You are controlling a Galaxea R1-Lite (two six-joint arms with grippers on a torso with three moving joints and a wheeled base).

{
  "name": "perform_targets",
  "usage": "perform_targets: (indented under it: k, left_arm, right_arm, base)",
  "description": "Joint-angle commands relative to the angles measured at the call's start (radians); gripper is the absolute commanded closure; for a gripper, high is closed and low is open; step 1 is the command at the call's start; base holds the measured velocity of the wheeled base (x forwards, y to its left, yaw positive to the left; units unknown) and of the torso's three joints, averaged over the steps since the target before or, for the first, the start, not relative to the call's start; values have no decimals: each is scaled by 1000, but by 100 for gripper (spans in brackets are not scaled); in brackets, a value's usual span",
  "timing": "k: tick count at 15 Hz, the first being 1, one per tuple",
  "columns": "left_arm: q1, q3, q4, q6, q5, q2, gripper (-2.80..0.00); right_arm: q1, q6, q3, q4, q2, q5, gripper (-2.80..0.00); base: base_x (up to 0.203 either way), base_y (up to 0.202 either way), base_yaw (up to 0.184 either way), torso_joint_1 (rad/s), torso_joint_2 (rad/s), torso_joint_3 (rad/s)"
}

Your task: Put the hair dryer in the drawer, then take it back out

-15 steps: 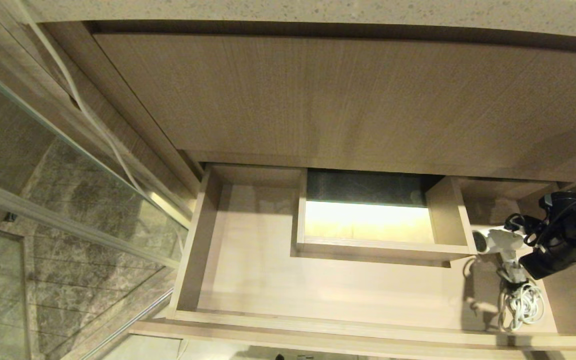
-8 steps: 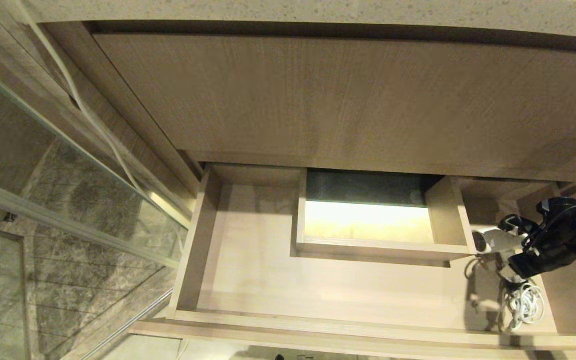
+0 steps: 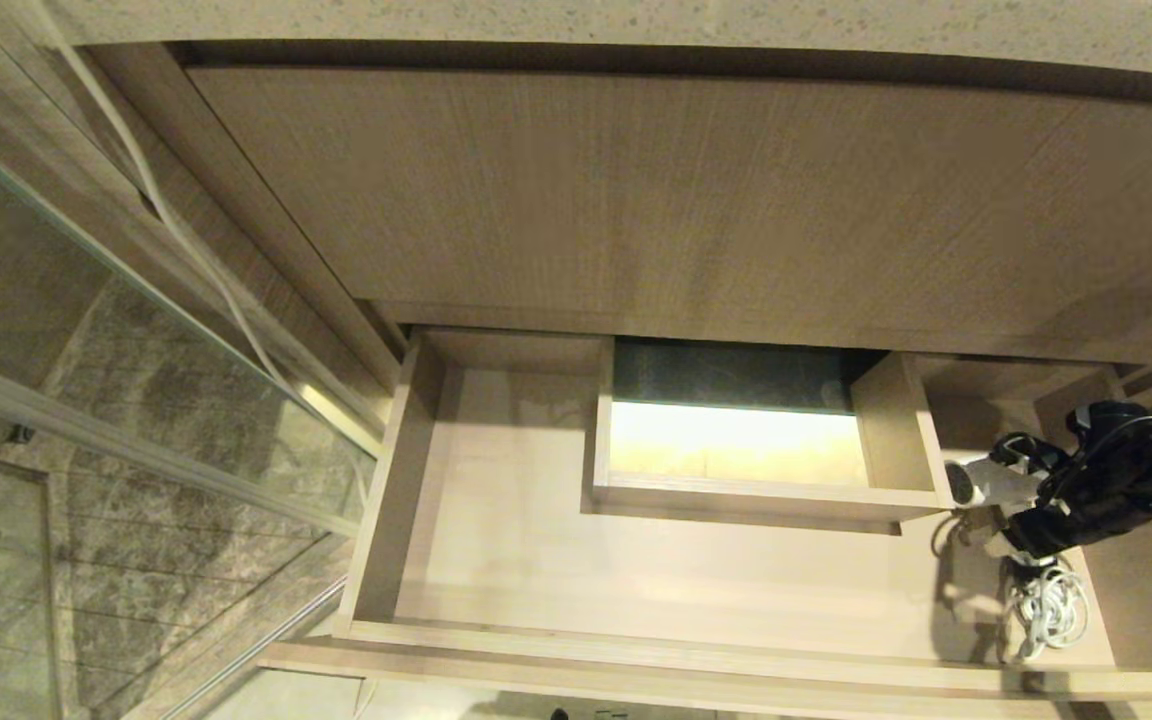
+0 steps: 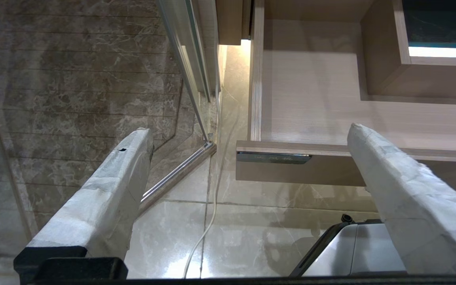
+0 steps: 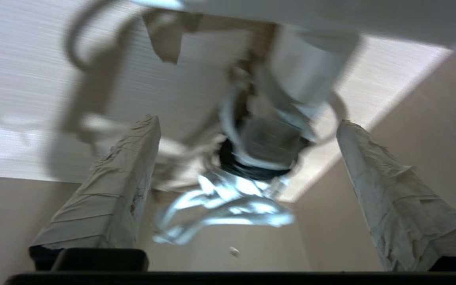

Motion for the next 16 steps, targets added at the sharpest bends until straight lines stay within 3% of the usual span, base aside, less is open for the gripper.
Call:
perform_targets:
  k: [1,7,16]
  left_arm:
    - [0,0,1,0,0,0,-280]
    - [0,0,0,0,0,1,-280]
    - [0,0,0,0,0,0,-280]
  right_arm:
    - [0,-3,-15,0,20,11,-280]
    - [-2,3,-107,-10,73,35,-280]
    - [0,34,-132,-41,111,50,-280]
  base:
    - [0,0,0,0,0,0]
    - [0,0,0,0,0,0]
    - [0,0,0,0,0,0]
